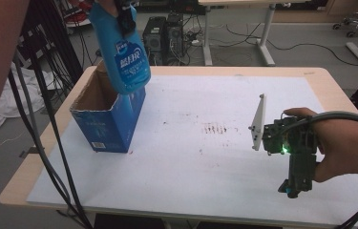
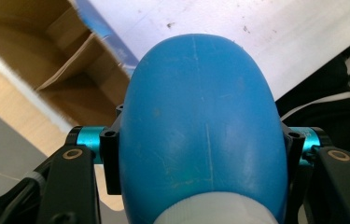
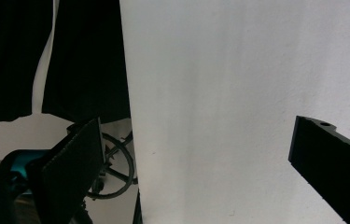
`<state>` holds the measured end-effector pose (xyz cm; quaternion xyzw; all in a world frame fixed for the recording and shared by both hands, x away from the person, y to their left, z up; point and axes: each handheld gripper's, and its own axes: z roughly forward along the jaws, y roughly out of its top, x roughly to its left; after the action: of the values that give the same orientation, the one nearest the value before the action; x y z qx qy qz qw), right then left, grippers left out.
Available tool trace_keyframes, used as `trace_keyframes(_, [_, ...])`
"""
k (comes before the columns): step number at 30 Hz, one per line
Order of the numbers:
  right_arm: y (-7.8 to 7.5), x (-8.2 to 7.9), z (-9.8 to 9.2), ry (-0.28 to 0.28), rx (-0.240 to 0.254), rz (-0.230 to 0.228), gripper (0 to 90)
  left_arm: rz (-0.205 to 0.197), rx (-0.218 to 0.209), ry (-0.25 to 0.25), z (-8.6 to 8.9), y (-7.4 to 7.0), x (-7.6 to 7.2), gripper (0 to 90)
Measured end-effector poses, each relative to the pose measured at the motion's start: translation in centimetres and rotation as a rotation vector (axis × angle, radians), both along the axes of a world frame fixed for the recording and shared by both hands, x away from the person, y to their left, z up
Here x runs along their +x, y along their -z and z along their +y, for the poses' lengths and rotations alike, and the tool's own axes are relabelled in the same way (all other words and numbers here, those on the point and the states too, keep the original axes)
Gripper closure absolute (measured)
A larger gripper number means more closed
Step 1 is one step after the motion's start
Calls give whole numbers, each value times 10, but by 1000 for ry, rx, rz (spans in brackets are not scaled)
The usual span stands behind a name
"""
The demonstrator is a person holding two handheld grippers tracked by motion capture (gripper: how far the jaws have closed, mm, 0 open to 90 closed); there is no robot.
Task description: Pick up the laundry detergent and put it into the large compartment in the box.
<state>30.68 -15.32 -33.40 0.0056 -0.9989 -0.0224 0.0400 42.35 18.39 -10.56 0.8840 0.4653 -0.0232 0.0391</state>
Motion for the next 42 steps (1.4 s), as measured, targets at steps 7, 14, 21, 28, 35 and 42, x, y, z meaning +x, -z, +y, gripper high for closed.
trace_keyframes(7, [-2, -1, 3, -5, -7, 0, 25, 9, 19, -80, 30, -2, 0, 383])
trace_keyframes(14, [-3, -1, 7, -12, -5, -4, 25, 19, 40, -143, 56, 1, 0, 383])
trace_keyframes(21, [-3, -1, 10, -11, -7, -3, 25, 31, 53, -157, 66, 17, 5, 383])
trace_keyframes(28, [-3, -1, 10, -7, -9, -2, 25, 66, 53, -144, 65, 43, 12, 383])
trace_keyframes(35, [-3, 0, 9, -1, -11, -2, 25, 76, 61, -134, 63, 67, 19, 383])
trace_keyframes(42, [0, 1, 11, -2, -11, 1, 25, 72, 70, -89, 61, 95, 22, 383])
